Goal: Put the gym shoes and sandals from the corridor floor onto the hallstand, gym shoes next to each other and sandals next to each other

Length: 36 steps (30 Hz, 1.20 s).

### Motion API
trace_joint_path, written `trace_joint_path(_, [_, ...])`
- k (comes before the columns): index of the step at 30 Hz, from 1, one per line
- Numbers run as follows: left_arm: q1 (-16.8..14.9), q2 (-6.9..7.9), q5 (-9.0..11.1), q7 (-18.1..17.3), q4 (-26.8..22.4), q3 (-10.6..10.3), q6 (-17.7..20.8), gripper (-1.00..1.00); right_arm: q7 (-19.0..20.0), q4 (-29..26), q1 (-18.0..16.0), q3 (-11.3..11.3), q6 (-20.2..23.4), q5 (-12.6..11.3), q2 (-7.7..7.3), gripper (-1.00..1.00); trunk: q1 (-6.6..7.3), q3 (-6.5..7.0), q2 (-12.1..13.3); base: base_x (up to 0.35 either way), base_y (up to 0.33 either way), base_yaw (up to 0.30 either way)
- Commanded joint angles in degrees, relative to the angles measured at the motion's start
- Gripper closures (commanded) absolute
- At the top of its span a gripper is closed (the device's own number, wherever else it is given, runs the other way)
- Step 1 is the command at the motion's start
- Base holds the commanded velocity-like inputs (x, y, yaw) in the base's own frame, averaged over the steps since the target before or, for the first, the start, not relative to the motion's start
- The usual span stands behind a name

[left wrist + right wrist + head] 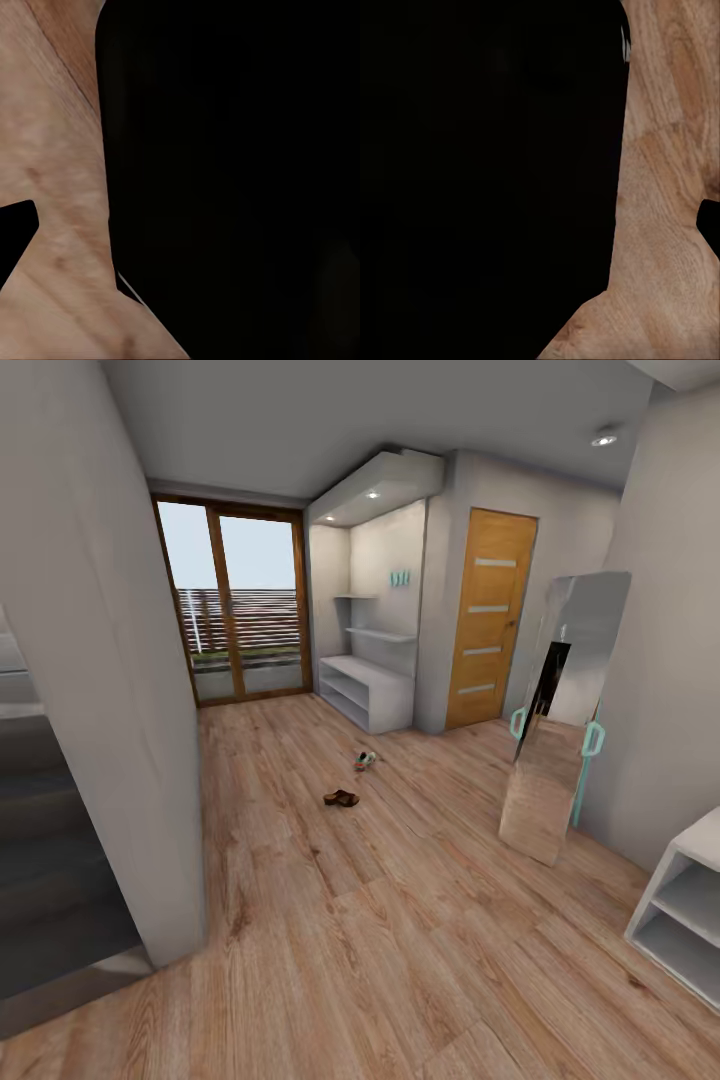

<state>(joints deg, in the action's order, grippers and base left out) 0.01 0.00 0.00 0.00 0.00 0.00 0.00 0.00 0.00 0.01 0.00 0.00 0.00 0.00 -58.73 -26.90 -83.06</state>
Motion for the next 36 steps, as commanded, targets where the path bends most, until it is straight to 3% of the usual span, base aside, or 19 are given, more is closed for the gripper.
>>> trace_joint_path(1, [-0.19,-0.33,0.14,-0.09,-0.33,0.01,0.31,-1.0,0.1,-0.33,-0.09,-0.33,-0.17,-0.11,-0.09,-1.0,0.0,-0.03,-0.02,0.0,0.0,0.0])
trace_joint_path(15, [-0.18,-0.27,0.25,-0.09,-3.26,0.07,1.44,-1.0,0.09,-3.39,-0.09,-0.34,-0.12,-0.14,-0.2,-1.0,0.0,-0.03,-0.02,0.0,0.0,0.0])
trace_joint_path(22, [-0.18,-0.26,0.19,-0.09,-5.52,0.06,-0.22,-1.0,0.09,-5.65,-0.09,-0.43,-0.09,-0.17,-0.24,-1.0,0.0,-0.03,-0.02,0.041,0.0,0.0])
trace_joint_path(36, [-0.23,-0.24,-0.29,-0.09,-10.03,-0.16,-1.75,-1.0,0.09,-8.89,-0.09,-0.44,-0.12,-0.14,-0.16,-1.0,0.0,-0.03,-0.02,0.284,-0.008,0.0])
